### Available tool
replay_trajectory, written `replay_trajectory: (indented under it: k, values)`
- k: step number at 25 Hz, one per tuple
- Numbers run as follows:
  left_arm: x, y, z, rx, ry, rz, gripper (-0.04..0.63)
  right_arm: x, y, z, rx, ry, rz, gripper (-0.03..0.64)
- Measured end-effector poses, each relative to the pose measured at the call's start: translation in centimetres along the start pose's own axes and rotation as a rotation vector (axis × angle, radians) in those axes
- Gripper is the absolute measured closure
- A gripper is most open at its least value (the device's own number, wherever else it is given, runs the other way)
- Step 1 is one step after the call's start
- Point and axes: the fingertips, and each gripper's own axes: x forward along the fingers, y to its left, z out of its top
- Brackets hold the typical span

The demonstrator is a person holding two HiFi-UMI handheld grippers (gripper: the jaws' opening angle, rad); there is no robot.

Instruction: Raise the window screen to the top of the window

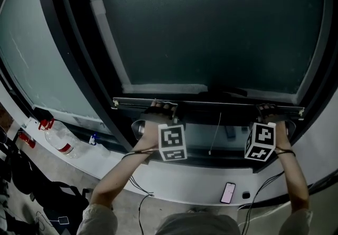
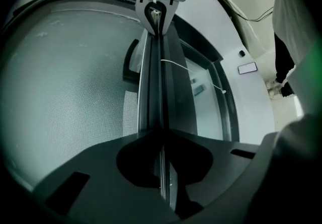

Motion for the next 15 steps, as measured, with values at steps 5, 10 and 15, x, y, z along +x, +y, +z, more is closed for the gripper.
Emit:
replay_trajectory:
  k: [5,10,15]
  values:
    - [0.06,-0.03,0.02,0.003,0.002,-0.062,0.572,0.07,0.04,0.29,-0.009,0.045,0.041,0.589]
    - [0.13,-0.15,-0.07,-0.044,-0.086,-0.21,0.572,0.25,0.01,0.4,0.027,0.079,0.155,0.595]
    - [-0.15,-0.7,0.21,-0.043,-0.082,-0.372,0.575,-0.07,0.58,0.24,0.044,0.072,0.266,0.599]
